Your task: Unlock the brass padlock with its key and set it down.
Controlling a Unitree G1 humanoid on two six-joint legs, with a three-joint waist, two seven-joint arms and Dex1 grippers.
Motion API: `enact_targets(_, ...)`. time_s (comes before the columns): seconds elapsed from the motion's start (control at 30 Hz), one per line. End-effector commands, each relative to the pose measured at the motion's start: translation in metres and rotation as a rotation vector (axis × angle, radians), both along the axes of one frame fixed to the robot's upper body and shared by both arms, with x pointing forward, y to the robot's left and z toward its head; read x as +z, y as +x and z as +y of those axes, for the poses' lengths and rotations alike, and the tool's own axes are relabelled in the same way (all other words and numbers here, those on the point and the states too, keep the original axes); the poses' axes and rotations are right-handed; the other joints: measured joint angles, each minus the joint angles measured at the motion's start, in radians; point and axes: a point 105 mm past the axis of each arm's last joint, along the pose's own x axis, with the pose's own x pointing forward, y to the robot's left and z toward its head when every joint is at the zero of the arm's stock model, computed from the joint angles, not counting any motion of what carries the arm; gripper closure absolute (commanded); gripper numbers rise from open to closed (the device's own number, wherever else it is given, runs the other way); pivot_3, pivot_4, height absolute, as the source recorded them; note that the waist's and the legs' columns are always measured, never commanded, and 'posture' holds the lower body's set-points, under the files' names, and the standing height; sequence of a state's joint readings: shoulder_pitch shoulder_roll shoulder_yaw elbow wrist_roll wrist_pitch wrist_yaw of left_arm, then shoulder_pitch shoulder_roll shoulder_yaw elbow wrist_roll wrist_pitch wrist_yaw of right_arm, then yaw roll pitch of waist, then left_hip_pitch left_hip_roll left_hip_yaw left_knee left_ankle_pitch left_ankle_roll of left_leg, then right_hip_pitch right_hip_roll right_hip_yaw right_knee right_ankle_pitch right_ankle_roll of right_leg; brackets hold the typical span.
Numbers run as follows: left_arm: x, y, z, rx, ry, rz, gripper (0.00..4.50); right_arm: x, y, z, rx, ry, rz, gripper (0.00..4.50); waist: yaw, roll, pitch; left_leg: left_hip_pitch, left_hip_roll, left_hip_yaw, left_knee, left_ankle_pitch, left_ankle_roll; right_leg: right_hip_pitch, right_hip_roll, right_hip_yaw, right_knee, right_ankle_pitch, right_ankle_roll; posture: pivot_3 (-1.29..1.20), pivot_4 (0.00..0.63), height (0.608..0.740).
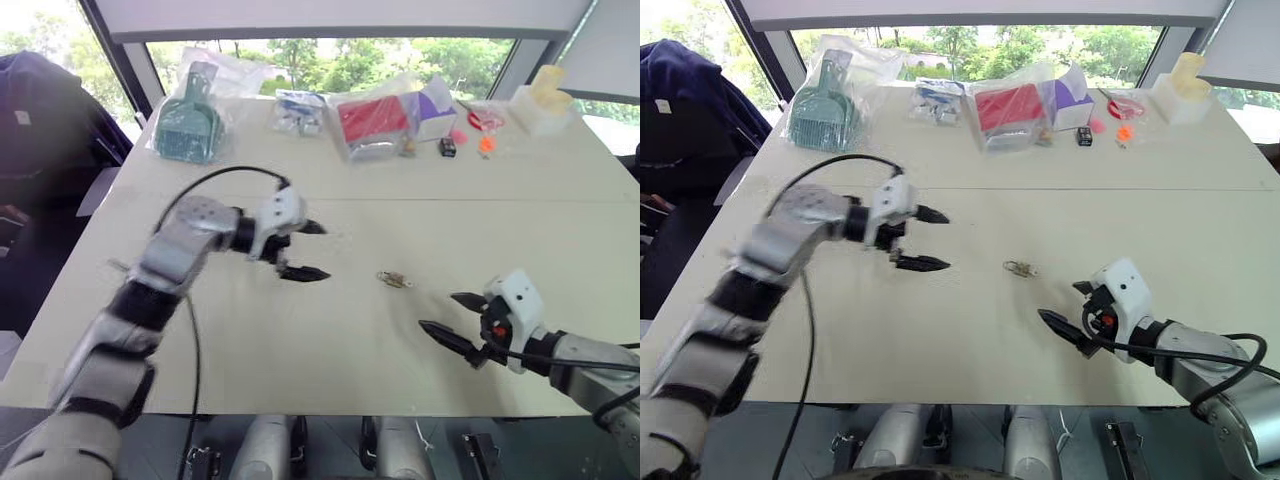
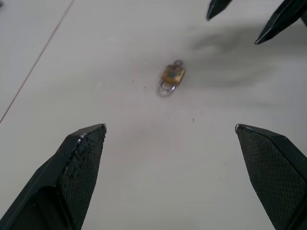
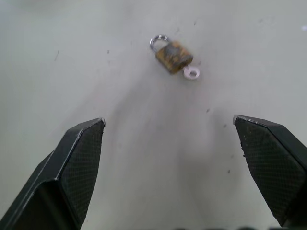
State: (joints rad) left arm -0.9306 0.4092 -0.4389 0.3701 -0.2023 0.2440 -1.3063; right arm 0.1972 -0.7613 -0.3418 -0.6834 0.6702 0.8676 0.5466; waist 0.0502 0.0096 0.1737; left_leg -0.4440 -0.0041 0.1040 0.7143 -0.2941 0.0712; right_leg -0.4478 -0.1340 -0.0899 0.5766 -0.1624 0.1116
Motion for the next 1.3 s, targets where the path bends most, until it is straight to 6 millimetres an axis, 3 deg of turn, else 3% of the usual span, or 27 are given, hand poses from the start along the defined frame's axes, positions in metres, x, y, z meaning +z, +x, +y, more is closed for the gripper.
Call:
enact_targets(0.03, -0.001, 0.008, -0.03, -0.127, 0.059, -0.05, 0.0, 0.015, -0.001, 0.002, -0.027, 0.028, -0.069, 0.06, -0.002, -0.001, 0.001, -0.001, 0.0, 0.0, 0.001, 0.0, 0.001, 0.0, 0.0, 0.0, 0.0, 0.0, 0.0, 0.0, 0.15, 0.735)
enact_targets(0.2, -0.015, 0.018, -0.067, -0.129, 0.109, -0.044, 0.0, 0.015, -0.006, 0.006, -0.079, 0.055, -0.087, 0.06, -0.01, -0.002, 0.001, -0.001, 0.001, 0.0, 0.0, -0.001, 0.003, -0.001, 0.0, 0.0, 0.0, 0.0, 0.0, 0.0, 0.15, 0.735)
enact_targets(0.37, -0.03, 0.013, -0.083, -0.155, 0.173, -0.049, 0.0, 0.015, -0.011, 0.009, -0.131, 0.076, -0.104, 0.06, -0.01, -0.002, 0.001, -0.001, 0.001, 0.0, 0.0, -0.001, 0.003, -0.001, 0.0, 0.0, 0.0, 0.0, 0.001, 0.0, 0.15, 0.735)
enact_targets(0.57, -0.04, 0.014, -0.088, -0.121, 0.224, -0.044, 0.0, 0.015, -0.012, 0.011, -0.151, 0.078, -0.117, 0.06, -0.009, -0.002, 0.001, -0.001, 0.001, 0.0, 0.001, -0.002, 0.004, -0.001, 0.0, 0.0, 0.001, 0.0, 0.001, 0.0, 0.15, 0.735)
enact_targets(0.73, -0.052, 0.014, -0.08, -0.125, 0.309, -0.04, 0.0, 0.016, -0.01, 0.013, -0.153, 0.083, -0.123, 0.06, -0.01, -0.002, 0.001, -0.001, 0.001, 0.0, 0.001, -0.002, 0.004, -0.001, 0.0, 0.0, 0.001, 0.0, 0.001, 0.0, 0.15, 0.735)
enact_targets(0.83, -0.057, 0.013, -0.078, -0.127, 0.323, -0.03, 0.77, 0.016, -0.009, 0.015, -0.152, 0.085, -0.124, 0.0, -0.01, -0.002, 0.001, -0.001, 0.001, 0.0, 0.001, -0.002, 0.004, -0.001, 0.0, 0.0, 0.001, 0.0, 0.001, 0.0, 0.15, 0.735)
enact_targets(1.07, -0.065, 0.012, -0.074, -0.121, 0.335, -0.021, 3.64, 0.015, -0.006, 0.018, -0.147, 0.098, -0.121, 0.0, -0.01, -0.002, 0.001, 0.0, 0.001, -0.001, 0.001, -0.002, 0.004, 0.0, 0.0, 0.0, 0.001, 0.0, 0.001, 0.0, 0.15, 0.735)
enact_targets(1.17, -0.064, 0.014, -0.077, -0.099, 0.299, -0.032, 3.75, 0.015, -0.004, 0.02, -0.141, 0.113, -0.116, 0.0, -0.01, -0.002, 0.001, 0.0, 0.001, -0.001, 0.001, -0.002, 0.004, 0.0, 0.0, 0.0, 0.001, 0.0, 0.001, 0.0, 0.15, 0.735)
enact_targets(1.3, -0.036, 0.024, -0.079, -0.066, 0.128, -0.104, 3.75, 0.023, 0.006, 0.027, -0.14, 0.232, -0.129, 0.0, -0.011, -0.002, 0.001, 0.001, 0.001, -0.001, 0.002, -0.002, 0.004, 0.001, 0.0, 0.0, 0.001, 0.0, 0.001, 0.0, 0.15, 0.735)
